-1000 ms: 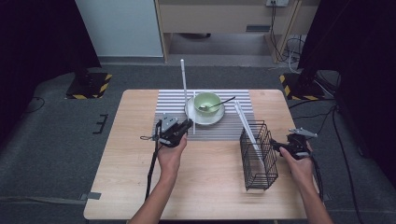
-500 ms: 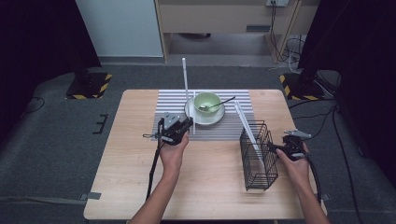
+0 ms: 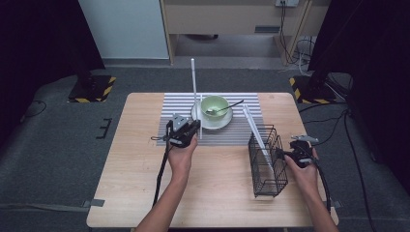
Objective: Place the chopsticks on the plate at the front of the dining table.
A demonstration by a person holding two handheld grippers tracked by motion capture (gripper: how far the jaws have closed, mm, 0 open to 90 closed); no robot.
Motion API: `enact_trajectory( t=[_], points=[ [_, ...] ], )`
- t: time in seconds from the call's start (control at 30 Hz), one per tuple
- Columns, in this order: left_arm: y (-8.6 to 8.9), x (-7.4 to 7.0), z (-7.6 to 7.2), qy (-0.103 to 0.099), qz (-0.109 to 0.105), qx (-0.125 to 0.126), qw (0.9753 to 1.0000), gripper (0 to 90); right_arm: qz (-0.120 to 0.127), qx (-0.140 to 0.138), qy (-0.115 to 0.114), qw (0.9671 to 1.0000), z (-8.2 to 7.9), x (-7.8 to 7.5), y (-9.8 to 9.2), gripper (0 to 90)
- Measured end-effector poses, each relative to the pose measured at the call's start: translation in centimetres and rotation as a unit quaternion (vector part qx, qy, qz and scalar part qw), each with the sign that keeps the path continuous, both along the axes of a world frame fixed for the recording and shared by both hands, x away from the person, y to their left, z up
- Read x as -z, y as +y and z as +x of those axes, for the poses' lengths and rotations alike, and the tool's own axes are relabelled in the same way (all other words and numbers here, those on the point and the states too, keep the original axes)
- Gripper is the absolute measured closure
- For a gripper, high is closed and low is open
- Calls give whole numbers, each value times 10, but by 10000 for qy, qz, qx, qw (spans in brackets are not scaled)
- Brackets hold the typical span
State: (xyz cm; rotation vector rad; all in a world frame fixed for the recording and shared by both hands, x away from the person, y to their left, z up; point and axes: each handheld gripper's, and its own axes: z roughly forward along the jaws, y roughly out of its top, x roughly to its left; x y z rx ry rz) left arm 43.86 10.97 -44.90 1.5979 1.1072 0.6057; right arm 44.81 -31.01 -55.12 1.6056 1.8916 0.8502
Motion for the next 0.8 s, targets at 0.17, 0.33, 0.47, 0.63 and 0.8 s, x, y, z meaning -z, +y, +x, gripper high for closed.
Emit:
enact_trajectory(
  t=[0.17,0.33,0.47,0.63,0.8],
  points=[
    [0,3,3,8,82,-122,9999,865,4,33,4,10000,0,0,0,106],
    [-2,3,2,18,249,-293,9993,866,6,37,6,10000,0,0,0,106],
    [-2,2,3,19,249,-394,9989,866,7,40,5,10000,0,0,0,106],
    [-3,-1,3,3,278,-430,9987,866,3,57,4,10000,1,0,1,106],
    [-3,3,8,81,272,-472,9985,866,2,63,3,10000,1,0,1,106]
  ],
)
